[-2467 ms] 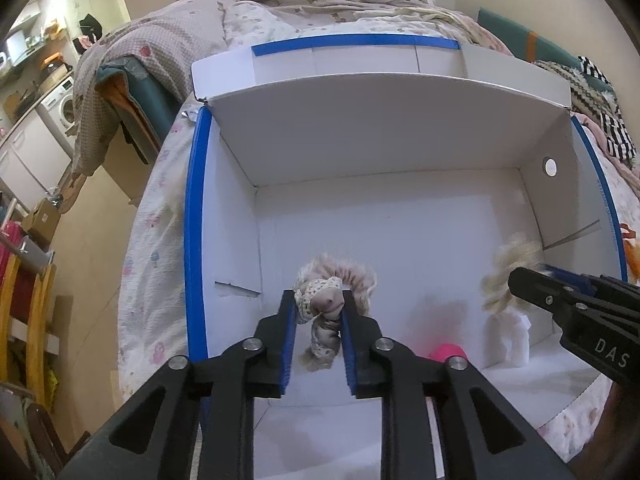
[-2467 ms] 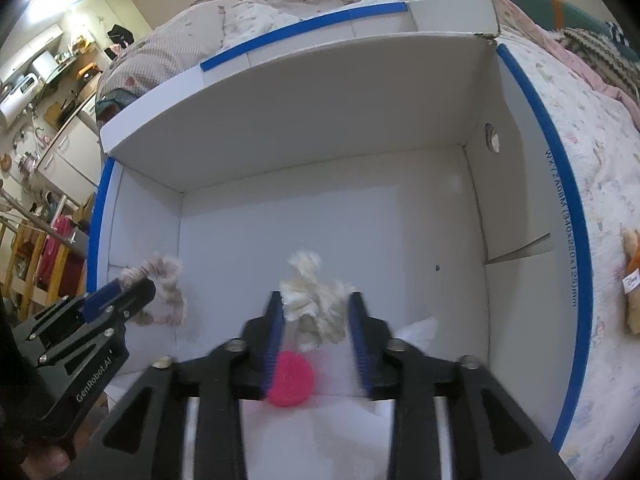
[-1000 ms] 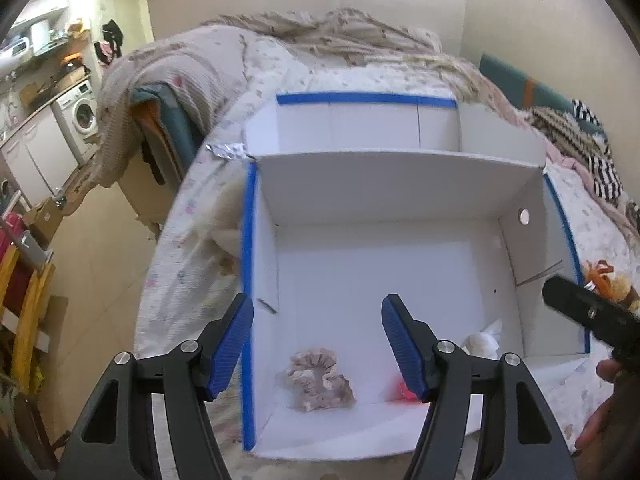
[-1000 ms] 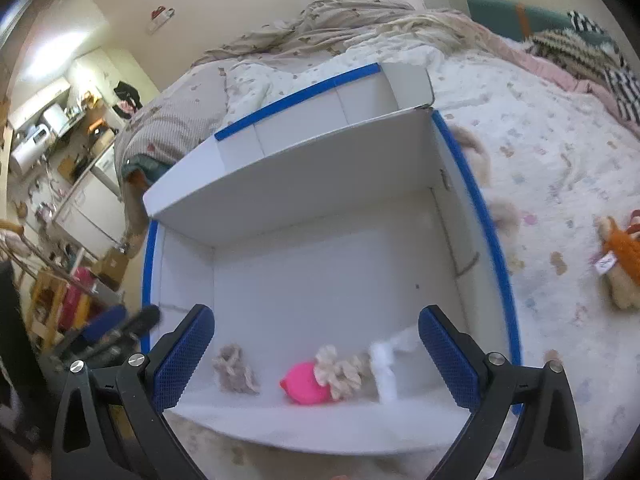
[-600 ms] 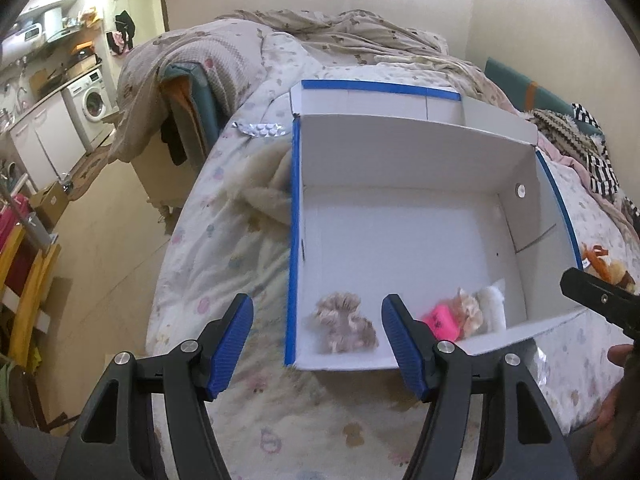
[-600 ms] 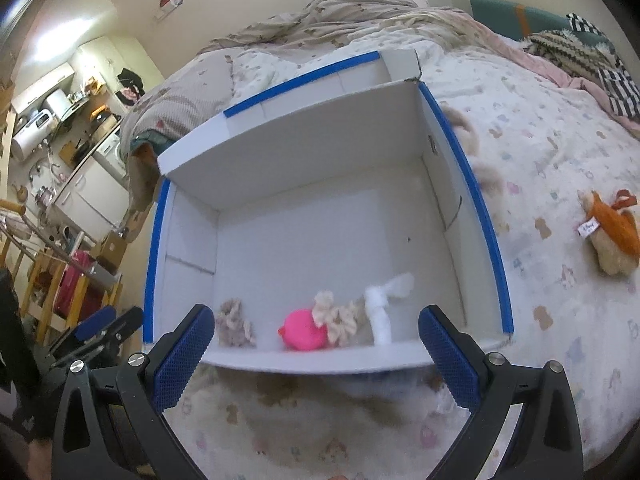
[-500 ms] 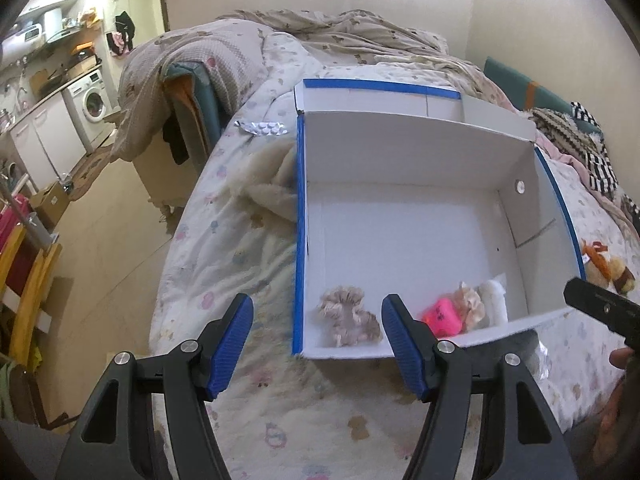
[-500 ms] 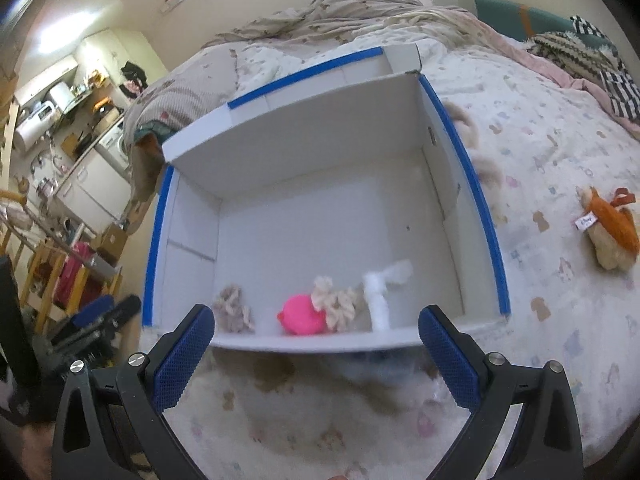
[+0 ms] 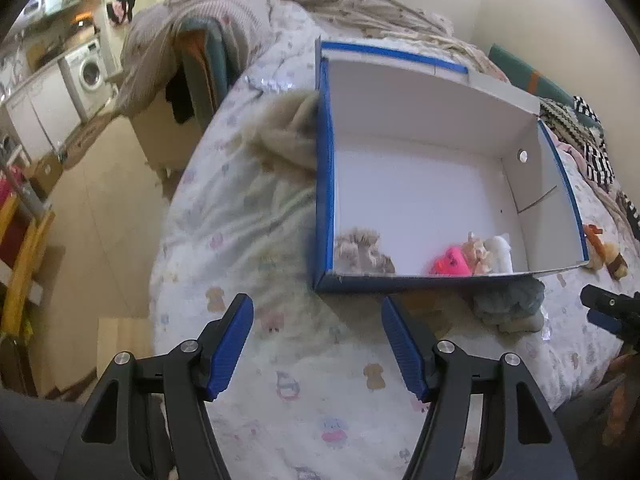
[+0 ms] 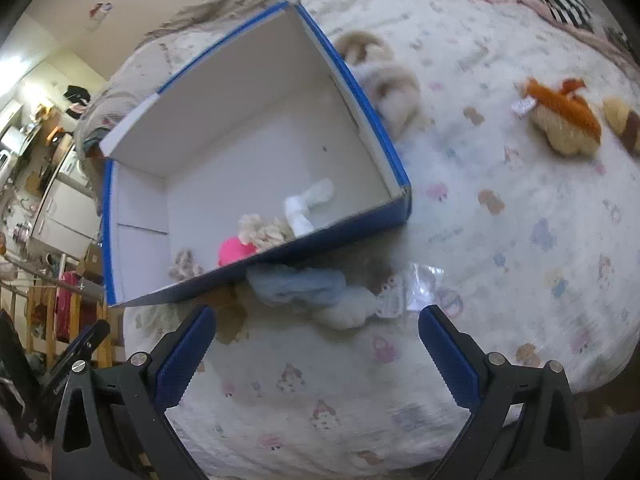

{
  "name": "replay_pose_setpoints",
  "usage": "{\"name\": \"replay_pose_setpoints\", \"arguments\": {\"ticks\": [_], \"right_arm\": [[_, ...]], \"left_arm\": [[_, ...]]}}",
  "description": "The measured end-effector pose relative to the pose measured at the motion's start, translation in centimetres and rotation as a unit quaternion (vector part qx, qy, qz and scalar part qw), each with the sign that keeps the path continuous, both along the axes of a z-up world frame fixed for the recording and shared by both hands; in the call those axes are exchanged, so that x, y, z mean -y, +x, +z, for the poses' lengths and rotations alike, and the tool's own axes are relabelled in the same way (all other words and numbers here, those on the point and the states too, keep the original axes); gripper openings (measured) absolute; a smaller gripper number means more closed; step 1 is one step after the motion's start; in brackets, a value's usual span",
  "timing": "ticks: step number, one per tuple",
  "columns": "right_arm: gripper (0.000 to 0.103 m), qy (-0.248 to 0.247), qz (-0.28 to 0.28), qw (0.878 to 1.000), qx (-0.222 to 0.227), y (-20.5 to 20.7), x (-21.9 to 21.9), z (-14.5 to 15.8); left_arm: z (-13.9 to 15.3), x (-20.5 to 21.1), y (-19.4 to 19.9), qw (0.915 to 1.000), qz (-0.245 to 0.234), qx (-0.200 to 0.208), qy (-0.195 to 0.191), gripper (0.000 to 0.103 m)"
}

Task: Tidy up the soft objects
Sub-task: 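Lift both grippers out of the box and back away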

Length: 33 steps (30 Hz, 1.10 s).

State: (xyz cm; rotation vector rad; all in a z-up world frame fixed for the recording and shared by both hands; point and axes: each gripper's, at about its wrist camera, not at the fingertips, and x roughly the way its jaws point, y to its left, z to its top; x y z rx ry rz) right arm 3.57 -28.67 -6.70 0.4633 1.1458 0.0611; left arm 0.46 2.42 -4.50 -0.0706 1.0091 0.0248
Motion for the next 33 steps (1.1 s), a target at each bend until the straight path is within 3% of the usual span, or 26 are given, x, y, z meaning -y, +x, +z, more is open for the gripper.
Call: {"name": "replay_pose_setpoints", "arguments": {"ticks": [7,13,19,24,33], "right_arm": [[0.103,0.000,0.003,1.000,-0.012,0.5,-0.9,-0.6],[0.103,0.015,0.003,1.000,-0.014,0.7,-1.4,-0.8],[0.103,0.028,0.006,0.999,-0.022,1.1,-1.6,-1.2],[0.103,0.028,0.006,0.999,-0.027,1.5,-1.2,-1.6],[0.103,0.037,0.004,0.999,-0.032,1.9,-0.4,-1.9]], "left_arm": [[-1.7,0.0,0.3,0.9988,0.014,-0.043,-0.020,0.064],[-3.2,1.4,0.6,0.9975,-0.001,-0.068,-0.021,0.064],[-5.1,4.5,2.6,0.9936,-0.016,-0.100,-0.051,0.064],[-7.4,8.1,5.4,0.9910,-0.056,-0.117,-0.033,0.064],[-11.2,9.4,8.1,0.9866,-0.055,-0.149,-0.035,0.064]]}}
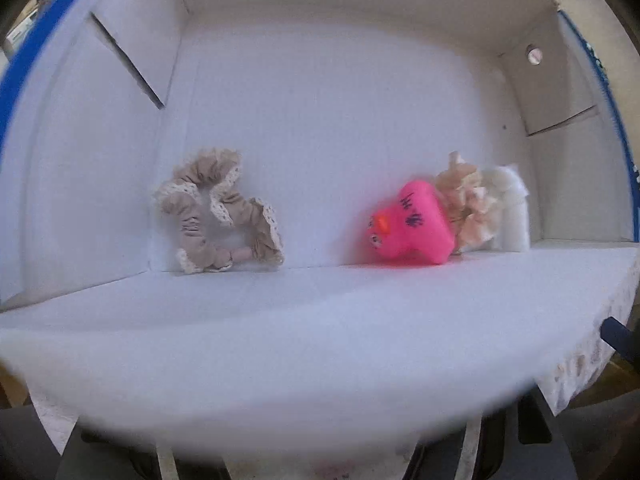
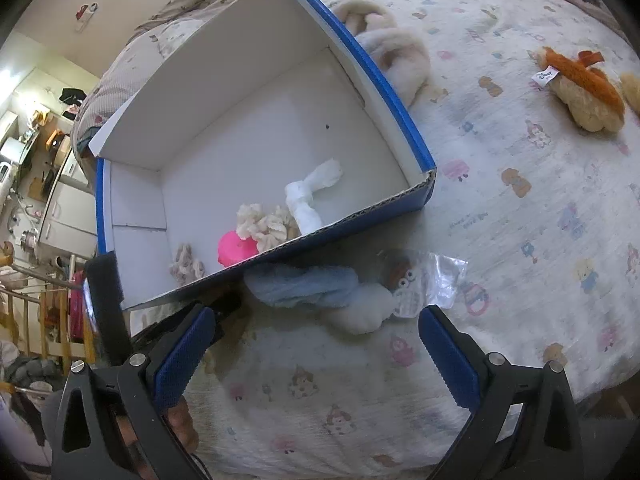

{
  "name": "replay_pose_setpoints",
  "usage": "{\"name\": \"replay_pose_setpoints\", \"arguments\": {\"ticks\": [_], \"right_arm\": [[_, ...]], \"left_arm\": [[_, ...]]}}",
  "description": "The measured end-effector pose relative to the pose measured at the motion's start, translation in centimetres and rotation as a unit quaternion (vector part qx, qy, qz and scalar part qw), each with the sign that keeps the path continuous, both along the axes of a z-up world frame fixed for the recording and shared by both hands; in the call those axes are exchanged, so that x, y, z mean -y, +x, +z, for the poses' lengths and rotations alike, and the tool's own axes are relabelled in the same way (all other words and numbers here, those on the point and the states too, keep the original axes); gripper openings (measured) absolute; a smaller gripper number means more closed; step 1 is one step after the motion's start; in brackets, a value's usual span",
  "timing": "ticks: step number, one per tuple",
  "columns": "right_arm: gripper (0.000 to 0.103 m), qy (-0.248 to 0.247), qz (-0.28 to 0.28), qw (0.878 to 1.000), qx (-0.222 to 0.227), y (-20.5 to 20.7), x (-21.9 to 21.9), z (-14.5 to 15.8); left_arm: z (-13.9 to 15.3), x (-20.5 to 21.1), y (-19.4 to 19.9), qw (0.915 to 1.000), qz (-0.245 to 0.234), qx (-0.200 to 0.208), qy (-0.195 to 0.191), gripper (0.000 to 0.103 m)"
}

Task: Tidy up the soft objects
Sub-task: 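Lower the right gripper to the clear plastic bag beside the box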

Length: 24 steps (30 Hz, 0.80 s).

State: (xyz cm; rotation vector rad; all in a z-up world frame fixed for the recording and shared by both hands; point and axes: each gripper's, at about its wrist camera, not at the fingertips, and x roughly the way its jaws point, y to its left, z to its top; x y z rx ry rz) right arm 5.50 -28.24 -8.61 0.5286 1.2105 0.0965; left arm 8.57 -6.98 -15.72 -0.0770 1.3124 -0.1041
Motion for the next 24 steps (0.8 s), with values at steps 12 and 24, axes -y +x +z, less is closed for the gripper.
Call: {"name": "replay_pose_setpoints", "arguments": {"ticks": [12,24], "right_arm": [[0.103,0.009,-0.077,0.995,-0.069,-0.6,4.6,-3.3],[0.057,-0.015,-0.118,0.986,-0.117,0.8,5.8,-6.2]], "left_arm": [[-0.2,-1.5,0.9,0.9994,0.022,0.002,-0.025,0.040],[0.7,-3.2,0.8,0.9974,0.040,-0.005,-0.059,0.006]]}}
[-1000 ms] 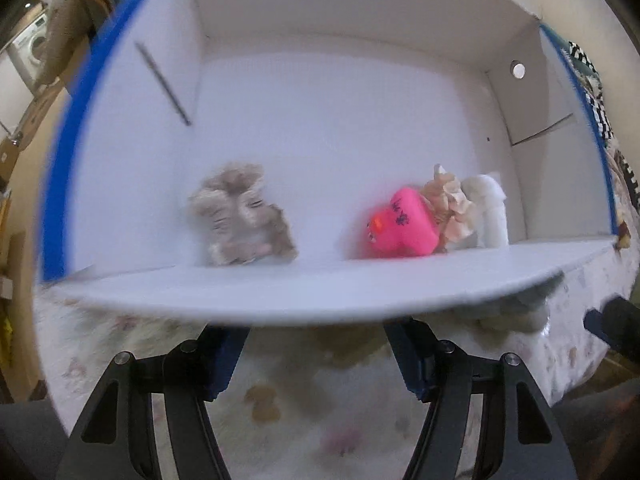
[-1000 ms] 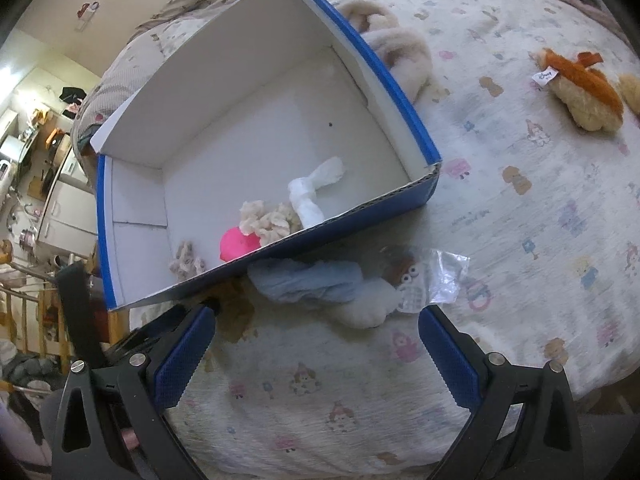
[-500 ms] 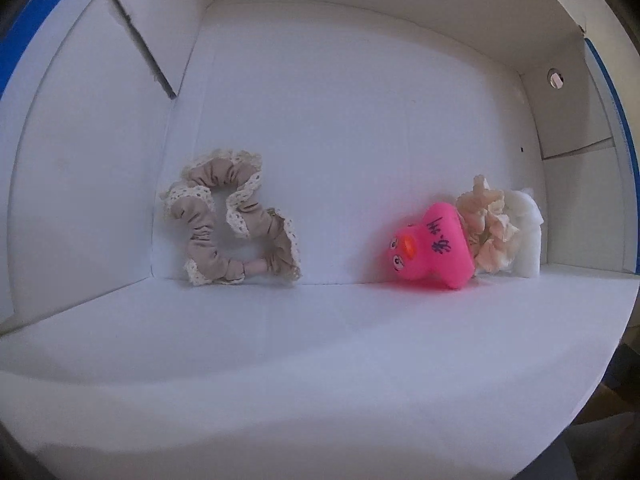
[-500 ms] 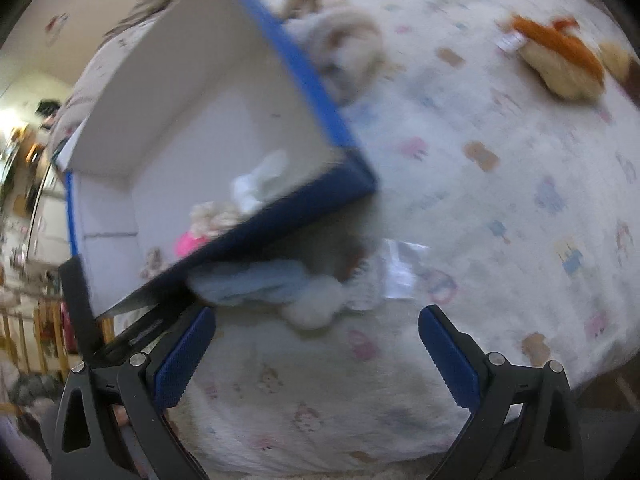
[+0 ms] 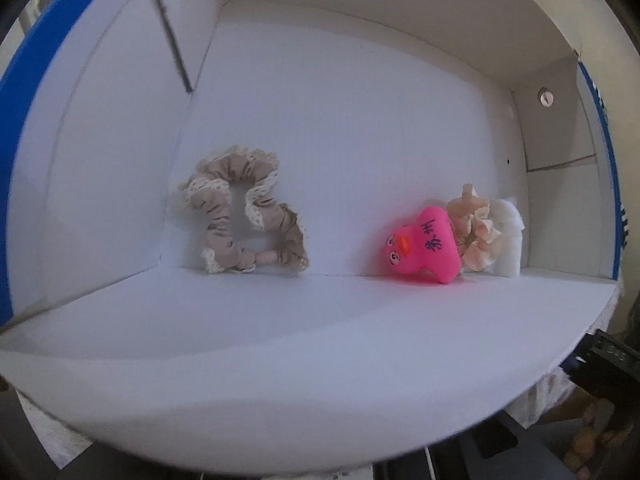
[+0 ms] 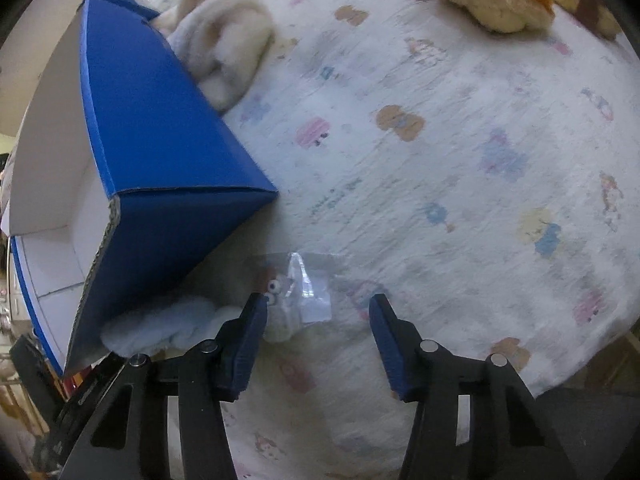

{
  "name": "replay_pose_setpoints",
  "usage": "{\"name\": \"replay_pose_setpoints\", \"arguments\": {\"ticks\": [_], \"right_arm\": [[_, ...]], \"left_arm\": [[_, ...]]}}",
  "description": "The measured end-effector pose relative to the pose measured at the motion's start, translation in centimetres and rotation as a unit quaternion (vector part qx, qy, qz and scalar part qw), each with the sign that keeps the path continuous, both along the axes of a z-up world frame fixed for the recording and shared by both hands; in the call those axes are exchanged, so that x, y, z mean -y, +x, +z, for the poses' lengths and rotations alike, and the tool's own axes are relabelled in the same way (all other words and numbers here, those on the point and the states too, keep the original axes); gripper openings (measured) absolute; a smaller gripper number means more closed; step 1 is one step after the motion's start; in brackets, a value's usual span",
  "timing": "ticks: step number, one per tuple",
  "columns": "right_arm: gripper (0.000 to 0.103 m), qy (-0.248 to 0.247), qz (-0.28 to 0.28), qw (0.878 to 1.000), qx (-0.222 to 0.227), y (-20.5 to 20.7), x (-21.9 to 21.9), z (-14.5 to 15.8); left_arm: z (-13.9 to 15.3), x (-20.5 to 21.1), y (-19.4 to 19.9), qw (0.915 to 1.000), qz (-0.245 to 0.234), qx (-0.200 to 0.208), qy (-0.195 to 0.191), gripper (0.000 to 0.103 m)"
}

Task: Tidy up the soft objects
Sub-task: 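Lower the right gripper to the clear plastic bag beside the box, then grasp the plastic bag with the right gripper while the left gripper grasps the orange foam piece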

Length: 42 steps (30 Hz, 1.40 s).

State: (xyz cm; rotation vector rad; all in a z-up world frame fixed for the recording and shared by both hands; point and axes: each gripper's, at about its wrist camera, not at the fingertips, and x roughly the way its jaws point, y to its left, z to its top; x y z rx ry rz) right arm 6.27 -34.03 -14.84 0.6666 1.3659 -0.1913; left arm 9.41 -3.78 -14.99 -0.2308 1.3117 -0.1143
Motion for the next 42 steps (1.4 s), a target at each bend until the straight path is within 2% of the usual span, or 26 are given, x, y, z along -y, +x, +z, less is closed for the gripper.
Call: {"name": "replay_pose_setpoints", "arguments": {"ticks": [4,7,9,11,14,18,24,30,34,42], "right_arm": [[0.056,-0.007,0.015,1.000,-0.013,0.9,-1.6,-0.9],[0.056,-0.002,-0.007,1.000,-0.011,1.5,-1.4,-1.7],[0.043,-0.001,-0.021,1.000,-0.007,1.7,-1.2,-2.1],[0.021,-0.007,-0.013,1.000,0.003,1.8,-1.3,-1.7],[0.016,-0.019,-0.005,0.999,0.026,1.7,-1.8,-0.3],[0.015,-0.022,-0.013,0.999,0.038,0.5,-1.2,0.5],[0.015,-0.028,-0.016,0.997,0.074,-2.1,-0.5,3.5],[0.015,-0.031,0.014,0.993,0.111,-5.1,-1.3,5.8],[0.015,-0.053,0.050,0.985,0.157,-6.2,-3.7,7.9],[0.015,-0.040,0.114,0.957,0.265,-6.4,-7.4,12.0]], "left_arm": [[0.5,-1.2,-1.4,1.0000,0.003,0.003,-0.002,0.006],[1.0,-1.8,-2.0,1.0000,0.004,0.007,0.001,0.006],[1.2,-2.2,-2.3,0.9999,0.007,0.008,0.004,0.006],[1.4,-2.6,-2.7,0.9999,0.010,0.005,0.004,0.006],[1.9,-3.1,-3.3,0.9998,0.012,0.009,0.012,0.006],[2.4,-3.6,-4.5,0.9998,0.017,0.006,0.011,0.006],[4.2,-5.5,-7.5,0.9995,0.014,0.025,0.013,0.006],[5.0,-6.1,-9.3,0.9993,0.022,0.030,-0.008,0.006],[5.6,-5.7,-10.2,0.9977,0.028,0.042,-0.044,0.006],[9.4,-4.7,-12.6,0.9916,0.013,0.128,-0.013,0.006]]}}
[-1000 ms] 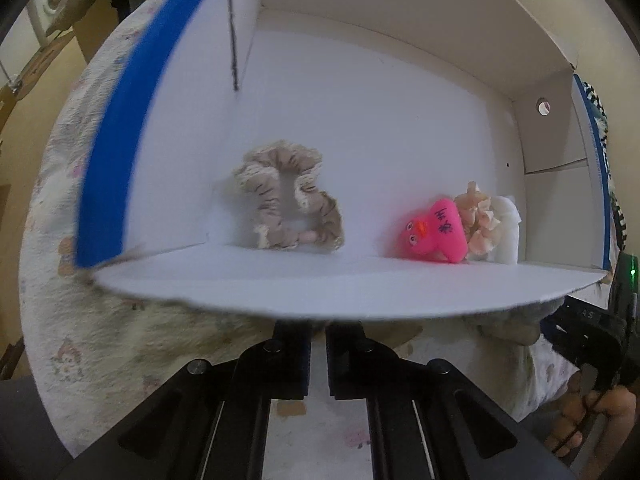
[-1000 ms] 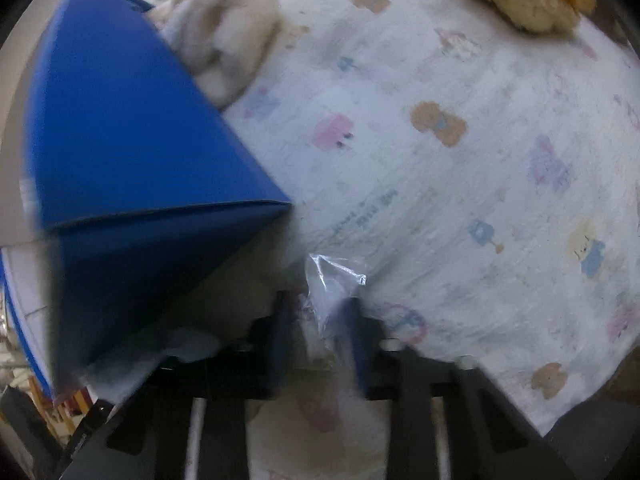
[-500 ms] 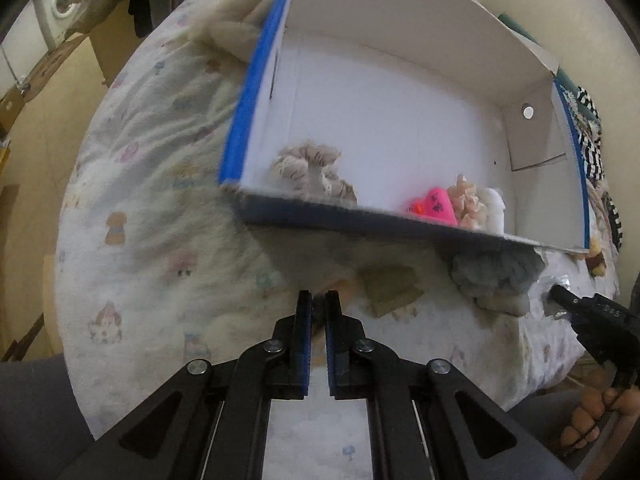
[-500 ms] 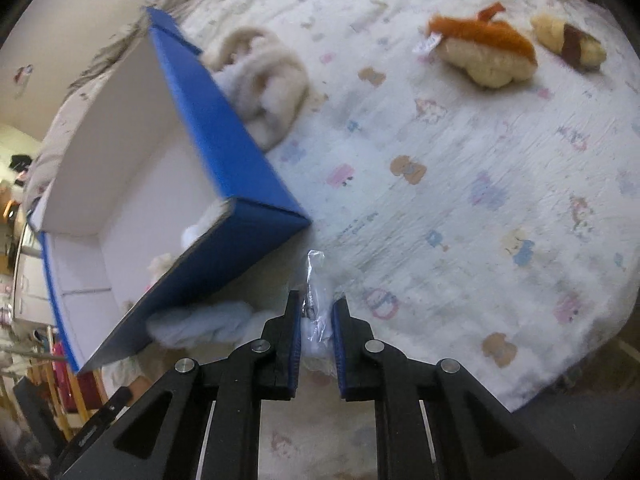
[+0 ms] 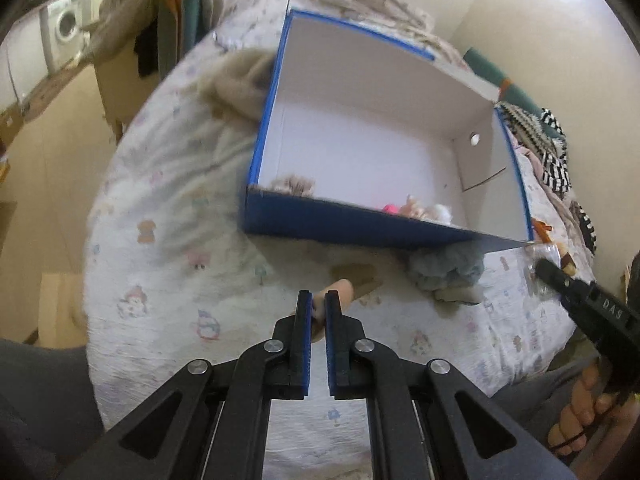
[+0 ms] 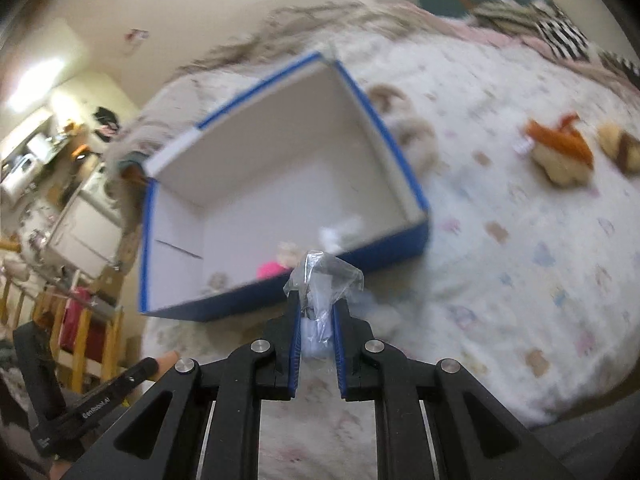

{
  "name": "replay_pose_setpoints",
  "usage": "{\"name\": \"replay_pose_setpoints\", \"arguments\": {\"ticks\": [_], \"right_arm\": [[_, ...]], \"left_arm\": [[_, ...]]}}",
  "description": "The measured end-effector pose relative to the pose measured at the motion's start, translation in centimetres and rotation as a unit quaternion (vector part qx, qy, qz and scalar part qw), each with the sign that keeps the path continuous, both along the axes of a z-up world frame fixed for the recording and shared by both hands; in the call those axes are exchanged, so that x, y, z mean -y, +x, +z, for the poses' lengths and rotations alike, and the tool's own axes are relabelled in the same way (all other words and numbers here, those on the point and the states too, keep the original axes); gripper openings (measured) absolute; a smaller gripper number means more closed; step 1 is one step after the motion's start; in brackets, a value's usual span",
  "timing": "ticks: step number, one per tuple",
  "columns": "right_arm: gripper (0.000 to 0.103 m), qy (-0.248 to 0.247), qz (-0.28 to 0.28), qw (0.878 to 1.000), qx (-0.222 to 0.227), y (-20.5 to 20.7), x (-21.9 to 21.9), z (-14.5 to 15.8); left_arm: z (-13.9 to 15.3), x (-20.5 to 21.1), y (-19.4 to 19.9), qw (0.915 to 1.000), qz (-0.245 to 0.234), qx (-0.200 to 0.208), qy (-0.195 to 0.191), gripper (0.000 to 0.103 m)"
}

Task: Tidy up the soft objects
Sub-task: 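Grasp the plastic bag with the right gripper while the left gripper grasps the orange foam piece, then carry the bag and foam piece into the box and open both grippers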

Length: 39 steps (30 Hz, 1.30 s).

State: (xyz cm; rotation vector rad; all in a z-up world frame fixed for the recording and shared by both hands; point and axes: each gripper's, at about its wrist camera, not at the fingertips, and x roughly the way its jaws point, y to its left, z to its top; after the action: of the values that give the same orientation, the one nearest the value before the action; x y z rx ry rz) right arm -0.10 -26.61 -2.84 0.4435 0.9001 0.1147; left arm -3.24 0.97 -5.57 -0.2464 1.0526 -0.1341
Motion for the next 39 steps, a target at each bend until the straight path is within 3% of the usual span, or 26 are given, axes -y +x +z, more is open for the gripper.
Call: {"name": "replay_pose_setpoints", "arguments": {"ticks": [5,17,25,34,39], "right_arm": [[0.015,-0.012,0.018,0.999,0.046,0.4,-1.5,1.4],[0.015,-0.029,0.031,0.997,0.068,2.5,-2.7,2.4],[0.015,-0.057,0.038,0.994,0.087,6.5,-2.3,3.5],[0.015,-0.056,0.032,0.996,0.060,11.1,-1.4,2.1],[0.015,-0.067,0.039,0.995,0.060,12.7,-1.8,1.8]], "left_arm": [[1.8,0.2,0.4,0.9996,0.007,0.015,0.021,0.006],[7.0,1.7,4.5,0.9948,-0.012,0.065,0.077,0.006],[6.6,2.4,8.7,0.9922,-0.016,0.062,0.107,0.006],[5.6,3.5,12.4,0.9904,-0.028,0.051,0.125,0.006],[4.8,4.3,14.7,0.9923,-0.031,0.043,0.112,0.006]]}}
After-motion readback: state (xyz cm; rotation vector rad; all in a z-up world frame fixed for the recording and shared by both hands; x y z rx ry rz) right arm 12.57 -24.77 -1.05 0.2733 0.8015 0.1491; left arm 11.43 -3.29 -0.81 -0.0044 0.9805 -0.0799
